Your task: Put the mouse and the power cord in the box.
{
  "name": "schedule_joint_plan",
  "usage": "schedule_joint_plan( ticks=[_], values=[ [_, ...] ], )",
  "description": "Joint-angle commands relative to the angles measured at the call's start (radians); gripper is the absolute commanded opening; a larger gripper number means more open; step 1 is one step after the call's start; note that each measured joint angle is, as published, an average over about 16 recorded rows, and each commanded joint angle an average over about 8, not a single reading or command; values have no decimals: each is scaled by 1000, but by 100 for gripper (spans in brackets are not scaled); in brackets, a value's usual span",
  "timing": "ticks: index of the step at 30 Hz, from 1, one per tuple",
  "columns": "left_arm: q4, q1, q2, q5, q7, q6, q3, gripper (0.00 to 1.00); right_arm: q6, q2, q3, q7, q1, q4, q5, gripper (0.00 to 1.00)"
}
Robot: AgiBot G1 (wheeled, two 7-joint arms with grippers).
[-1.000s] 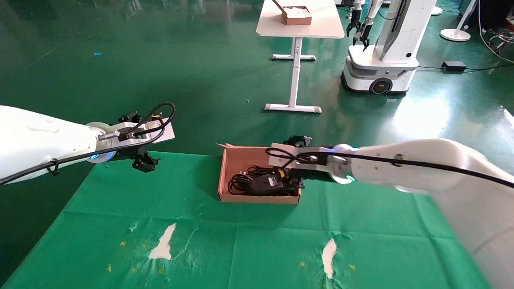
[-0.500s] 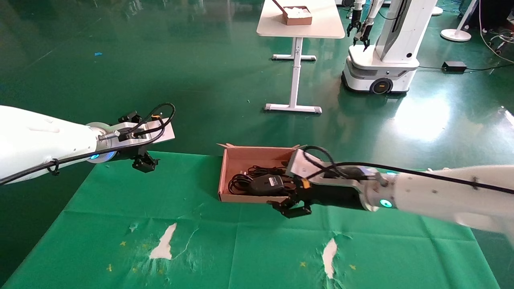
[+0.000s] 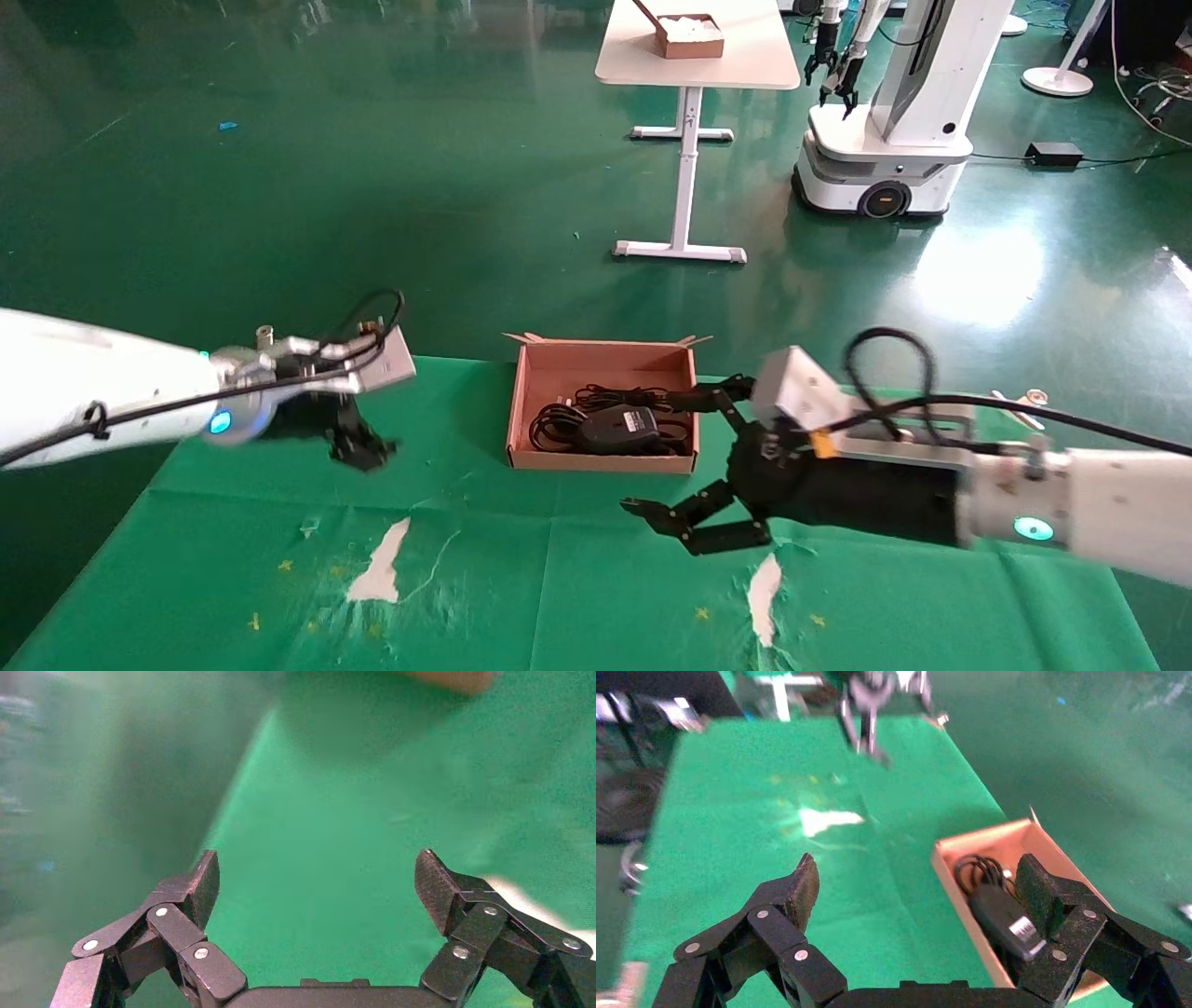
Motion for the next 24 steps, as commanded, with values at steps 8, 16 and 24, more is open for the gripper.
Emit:
schedule_joint_plan(
  ticks=[8, 16, 24],
  values=[
    [-64, 120, -65, -210, 96, 119, -179, 100, -115, 114, 84, 39, -88, 112, 179, 100],
    [-121, 225, -122, -395, 181, 223, -336, 100, -217, 214, 158, 74, -166, 211, 337, 100],
    [-178, 333, -181, -584, 268, 330, -498, 100, -287, 284, 209, 97, -220, 279, 446, 100]
  ],
)
